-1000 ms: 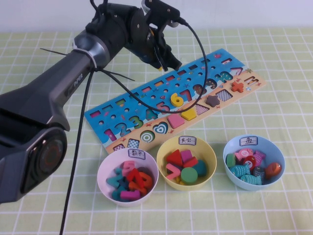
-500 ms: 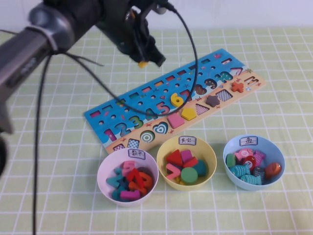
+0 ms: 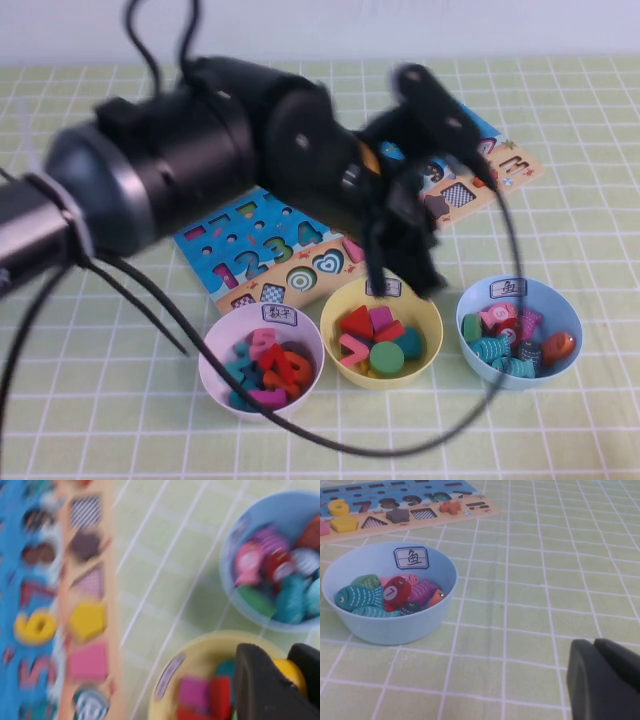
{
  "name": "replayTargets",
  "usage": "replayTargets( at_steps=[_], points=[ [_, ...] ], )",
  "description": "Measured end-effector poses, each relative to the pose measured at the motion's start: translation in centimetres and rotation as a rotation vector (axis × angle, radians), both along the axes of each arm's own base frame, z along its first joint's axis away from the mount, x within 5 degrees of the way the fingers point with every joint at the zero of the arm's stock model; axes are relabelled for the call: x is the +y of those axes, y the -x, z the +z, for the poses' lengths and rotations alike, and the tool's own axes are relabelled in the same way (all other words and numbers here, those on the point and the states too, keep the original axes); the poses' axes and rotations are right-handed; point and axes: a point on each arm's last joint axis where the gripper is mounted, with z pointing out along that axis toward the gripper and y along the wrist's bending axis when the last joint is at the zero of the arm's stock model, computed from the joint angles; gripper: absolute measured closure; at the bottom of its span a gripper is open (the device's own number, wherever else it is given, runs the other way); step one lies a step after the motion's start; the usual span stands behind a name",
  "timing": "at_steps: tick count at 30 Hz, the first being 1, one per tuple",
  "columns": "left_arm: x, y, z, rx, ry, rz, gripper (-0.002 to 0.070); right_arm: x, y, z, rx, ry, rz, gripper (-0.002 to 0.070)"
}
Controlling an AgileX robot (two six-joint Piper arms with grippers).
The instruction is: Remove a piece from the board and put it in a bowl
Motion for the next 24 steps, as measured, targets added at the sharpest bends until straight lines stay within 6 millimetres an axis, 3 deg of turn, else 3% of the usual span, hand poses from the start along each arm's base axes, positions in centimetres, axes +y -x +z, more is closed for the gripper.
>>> replayTargets(
  at_steps=[4, 8, 14, 19, 22, 24],
  points=[
    [-3.1, 1.4, -0.4, -0.085, 0.055, -0.094, 0.0594, 0.0, 0.0, 0.0, 0.000, 0.000, 0.000, 0.0694],
    [-5.1, 1.4, -2.2, -0.070, 0.098, -0.103, 0.0594, 0.0, 0.0, 0.0, 0.001, 0.000, 0.000, 0.0694],
    [-6.8, 0.9, -5.6, 0.006, 0.121, -0.121, 0.0594, 0.0, 0.0, 0.0, 0.001, 0.000, 0.000, 0.0694],
    [-7.5, 0.6, -7.3, 0.036, 0.132, -0.131, 0.0592, 0.0, 0.0, 0.0, 0.001, 0.000, 0.000, 0.0694],
    [-7.8, 0.3, -7.9, 0.023, 0.133, -0.131, 0.0534, 0.0, 0.0, 0.0, 0.001, 0.000, 0.000, 0.0694],
    [-8.0, 0.2, -8.2, 0.018, 0.147, -0.126, 0.0432, 0.0, 0.0, 0.0, 0.001, 0.000, 0.000, 0.0694]
  ],
)
